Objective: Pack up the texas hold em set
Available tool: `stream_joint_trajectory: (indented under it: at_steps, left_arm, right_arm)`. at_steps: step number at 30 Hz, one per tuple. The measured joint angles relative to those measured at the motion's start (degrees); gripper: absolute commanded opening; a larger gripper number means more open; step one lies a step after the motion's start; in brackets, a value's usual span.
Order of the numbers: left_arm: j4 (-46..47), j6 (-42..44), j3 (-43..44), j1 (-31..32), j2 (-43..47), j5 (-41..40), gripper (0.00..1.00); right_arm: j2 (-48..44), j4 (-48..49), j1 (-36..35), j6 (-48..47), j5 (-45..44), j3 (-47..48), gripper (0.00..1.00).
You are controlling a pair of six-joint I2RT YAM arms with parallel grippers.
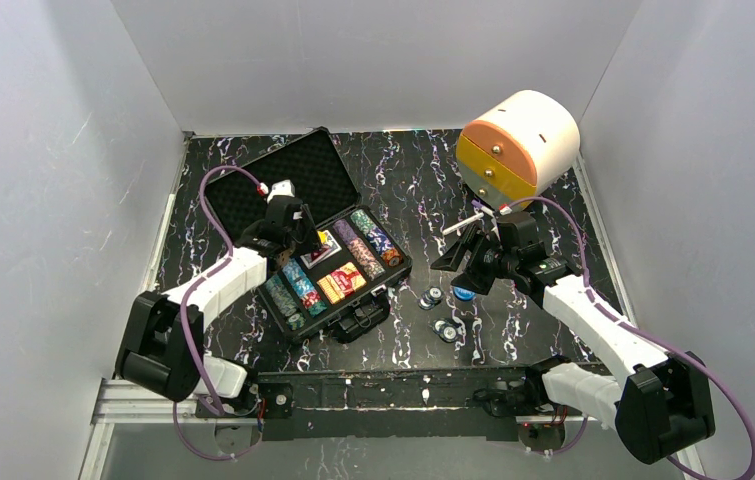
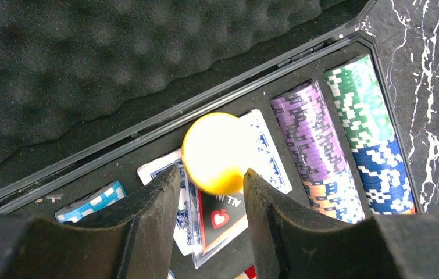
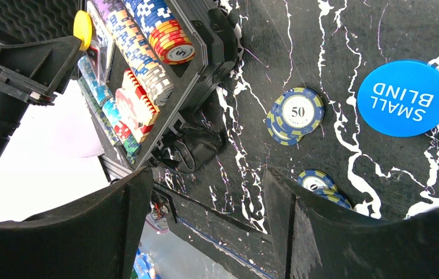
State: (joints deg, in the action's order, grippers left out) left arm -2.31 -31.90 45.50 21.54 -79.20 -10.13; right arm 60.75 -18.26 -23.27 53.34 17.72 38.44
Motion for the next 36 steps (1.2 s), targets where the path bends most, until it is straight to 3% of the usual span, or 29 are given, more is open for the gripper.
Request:
stream_joint_trajectory:
  at_steps: [12, 19, 26, 36]
  left_arm:
    - [-1.4, -0.2, -0.3, 0.0, 3.2, 0.9, 0.37]
    - [-1.6, 0.1, 0.0, 0.0, 3.1, 0.9, 0.66]
    - [-3.7, 2.7, 7.4, 0.0, -1.5, 0.8, 0.73]
    - [-16.8, 4.9, 16.9, 0.0, -9.3, 0.2, 0.79]
  right_arm:
    - [0.0, 0.0, 0.0, 0.0, 0.0, 0.0, 0.77]
    - [0.0, 0.0, 0.0, 0.0, 0.0, 0.0, 0.77]
    - [0.0, 0.0, 0.0, 0.0, -0.1, 0.0, 0.77]
    - [0.0, -0.1, 0.0, 0.0, -0.6, -1.0, 0.77]
